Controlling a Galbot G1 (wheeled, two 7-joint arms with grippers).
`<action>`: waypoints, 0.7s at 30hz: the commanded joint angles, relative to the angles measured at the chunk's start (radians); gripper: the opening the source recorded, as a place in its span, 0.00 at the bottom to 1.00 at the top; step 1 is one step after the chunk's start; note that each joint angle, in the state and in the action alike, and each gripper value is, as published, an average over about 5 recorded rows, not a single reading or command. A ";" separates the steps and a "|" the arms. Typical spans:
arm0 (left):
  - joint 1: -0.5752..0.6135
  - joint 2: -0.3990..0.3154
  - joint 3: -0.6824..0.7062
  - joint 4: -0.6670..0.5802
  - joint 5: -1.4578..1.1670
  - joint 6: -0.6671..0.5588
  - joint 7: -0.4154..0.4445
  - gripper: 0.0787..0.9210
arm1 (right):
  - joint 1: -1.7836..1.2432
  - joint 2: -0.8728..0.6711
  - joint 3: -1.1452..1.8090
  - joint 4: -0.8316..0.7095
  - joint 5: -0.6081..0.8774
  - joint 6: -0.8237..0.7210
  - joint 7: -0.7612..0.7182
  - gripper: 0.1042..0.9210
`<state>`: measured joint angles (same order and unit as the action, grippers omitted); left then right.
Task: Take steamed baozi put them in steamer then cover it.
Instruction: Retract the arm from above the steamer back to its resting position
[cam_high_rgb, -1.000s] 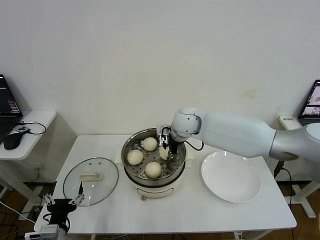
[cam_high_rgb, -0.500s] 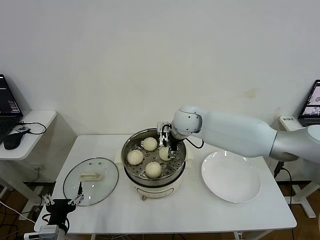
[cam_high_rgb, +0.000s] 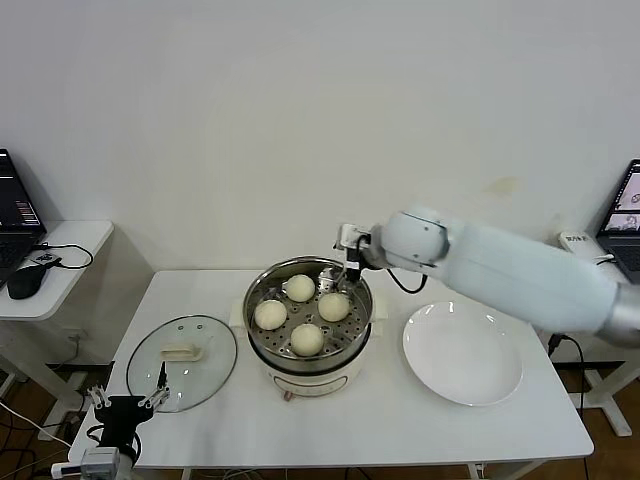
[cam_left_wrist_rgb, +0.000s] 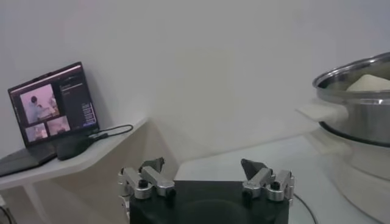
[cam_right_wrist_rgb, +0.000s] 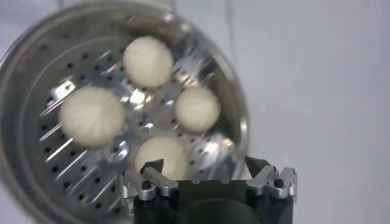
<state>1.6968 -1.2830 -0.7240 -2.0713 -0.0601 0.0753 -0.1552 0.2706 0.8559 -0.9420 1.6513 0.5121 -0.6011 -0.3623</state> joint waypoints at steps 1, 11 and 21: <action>-0.007 -0.005 0.005 0.021 0.003 -0.011 -0.008 0.88 | -0.684 -0.242 0.587 0.200 -0.018 0.359 0.455 0.88; -0.004 -0.009 0.020 0.056 0.053 -0.066 -0.014 0.88 | -1.472 0.036 1.422 0.233 -0.325 0.618 0.317 0.88; -0.030 0.018 -0.021 0.246 0.749 -0.227 -0.139 0.88 | -1.766 0.534 1.805 0.334 -0.411 0.714 0.156 0.88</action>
<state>1.6752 -1.2804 -0.7049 -1.9733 0.0967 -0.0225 -0.1980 -0.9830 0.9848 0.2849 1.8814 0.2355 -0.0620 -0.1276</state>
